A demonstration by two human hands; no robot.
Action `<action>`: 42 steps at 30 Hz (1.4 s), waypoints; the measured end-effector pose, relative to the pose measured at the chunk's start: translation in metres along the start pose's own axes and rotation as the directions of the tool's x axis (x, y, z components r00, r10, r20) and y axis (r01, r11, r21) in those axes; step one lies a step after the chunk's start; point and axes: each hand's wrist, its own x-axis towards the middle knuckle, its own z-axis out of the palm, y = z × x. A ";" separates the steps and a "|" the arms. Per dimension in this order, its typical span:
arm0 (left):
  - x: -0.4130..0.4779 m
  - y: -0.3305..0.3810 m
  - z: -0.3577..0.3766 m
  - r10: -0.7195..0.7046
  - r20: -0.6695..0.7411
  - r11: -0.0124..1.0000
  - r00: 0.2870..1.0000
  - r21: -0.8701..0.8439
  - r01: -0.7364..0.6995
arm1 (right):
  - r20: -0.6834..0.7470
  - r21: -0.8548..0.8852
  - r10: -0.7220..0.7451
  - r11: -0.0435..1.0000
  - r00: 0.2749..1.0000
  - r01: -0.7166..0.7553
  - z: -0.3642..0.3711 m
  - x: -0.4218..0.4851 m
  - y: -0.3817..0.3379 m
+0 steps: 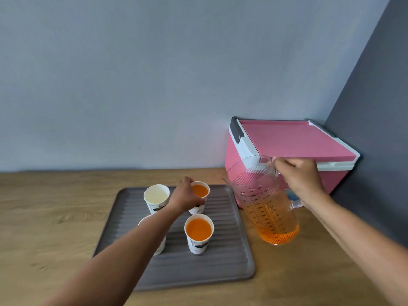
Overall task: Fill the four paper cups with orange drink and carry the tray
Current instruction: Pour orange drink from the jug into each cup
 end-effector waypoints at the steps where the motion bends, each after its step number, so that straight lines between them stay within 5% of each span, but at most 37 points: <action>1: 0.000 -0.001 0.001 -0.007 0.003 1.000 1.000 0.002 0.007 | 0.008 -0.009 -0.003 1.000 1.000 0.003 0.000 -0.001 0.000; 13: -0.008 0.001 -0.020 -0.020 0.051 1.000 0.999 -0.006 0.020 | 0.031 -0.027 0.035 0.999 0.999 -0.035 0.012 0.000 -0.013; 19: -0.020 -0.009 -0.087 0.083 -0.259 0.991 0.962 -0.083 -0.108 | 0.074 0.001 -0.023 1.000 0.997 0.023 0.022 0.006 -0.025; 26: -0.032 -0.071 -0.090 -0.154 -0.092 0.988 0.984 -0.015 0.154 | 0.105 0.003 -0.057 0.998 0.993 0.057 0.049 0.009 -0.038; 42: -0.037 -0.079 -0.092 -0.086 -0.138 0.980 0.987 -0.188 0.059 | 0.230 -0.121 -0.166 0.973 0.959 0.197 0.089 0.013 -0.077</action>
